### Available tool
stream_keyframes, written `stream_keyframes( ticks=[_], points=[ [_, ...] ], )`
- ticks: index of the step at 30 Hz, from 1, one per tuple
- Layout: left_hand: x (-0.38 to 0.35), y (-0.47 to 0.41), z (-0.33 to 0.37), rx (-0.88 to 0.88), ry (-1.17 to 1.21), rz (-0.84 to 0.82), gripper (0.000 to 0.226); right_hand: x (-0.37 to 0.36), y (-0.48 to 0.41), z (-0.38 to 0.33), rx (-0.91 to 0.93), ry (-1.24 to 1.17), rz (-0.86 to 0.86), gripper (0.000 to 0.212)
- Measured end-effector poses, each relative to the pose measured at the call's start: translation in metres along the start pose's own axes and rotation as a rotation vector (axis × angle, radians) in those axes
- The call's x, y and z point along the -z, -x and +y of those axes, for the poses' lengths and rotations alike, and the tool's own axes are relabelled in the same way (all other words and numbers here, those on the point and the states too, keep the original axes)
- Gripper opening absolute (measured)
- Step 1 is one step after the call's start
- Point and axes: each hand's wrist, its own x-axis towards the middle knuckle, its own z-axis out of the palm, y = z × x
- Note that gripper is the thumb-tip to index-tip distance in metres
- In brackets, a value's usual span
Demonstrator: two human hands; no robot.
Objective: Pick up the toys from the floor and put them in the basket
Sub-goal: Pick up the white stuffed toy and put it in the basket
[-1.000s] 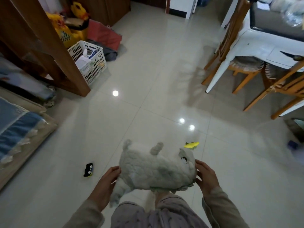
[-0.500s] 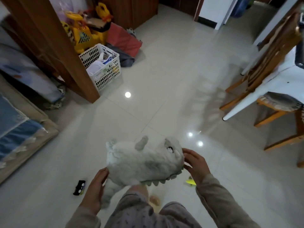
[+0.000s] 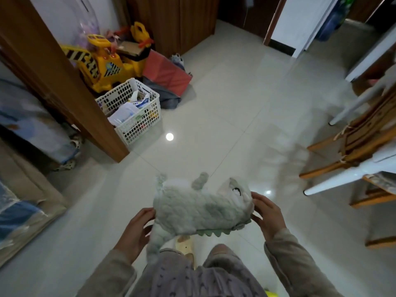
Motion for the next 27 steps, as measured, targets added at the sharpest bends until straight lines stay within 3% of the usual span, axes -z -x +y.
stream_keyframes(
  ticks=[11,17,21,23,25,27],
  points=[
    [-0.05,-0.114,0.104,0.042,0.06,-0.007,0.017,-0.055,-0.149,-0.1,-0.013,0.001,0.005,0.024],
    [-0.076,-0.179,0.148,-0.007,0.14,0.127,0.015,-0.114,-0.251,-0.166,-0.022,0.128,-0.105,0.022],
    [-0.084,-0.2,0.18,-0.2,-0.032,0.24,0.013,-0.159,-0.301,-0.212,-0.022,0.244,-0.236,0.023],
    [-0.089,-0.204,0.191,-0.273,-0.066,0.276,0.023,-0.183,-0.319,-0.233,-0.025,0.329,-0.308,0.022],
    [-0.093,-0.213,0.196,-0.298,-0.055,0.359,0.032,-0.208,-0.333,-0.249,-0.013,0.392,-0.39,0.02],
    [-0.096,-0.225,0.199,-0.284,-0.05,0.459,0.027,-0.232,-0.348,-0.261,0.006,0.431,-0.456,0.019]
  ],
)
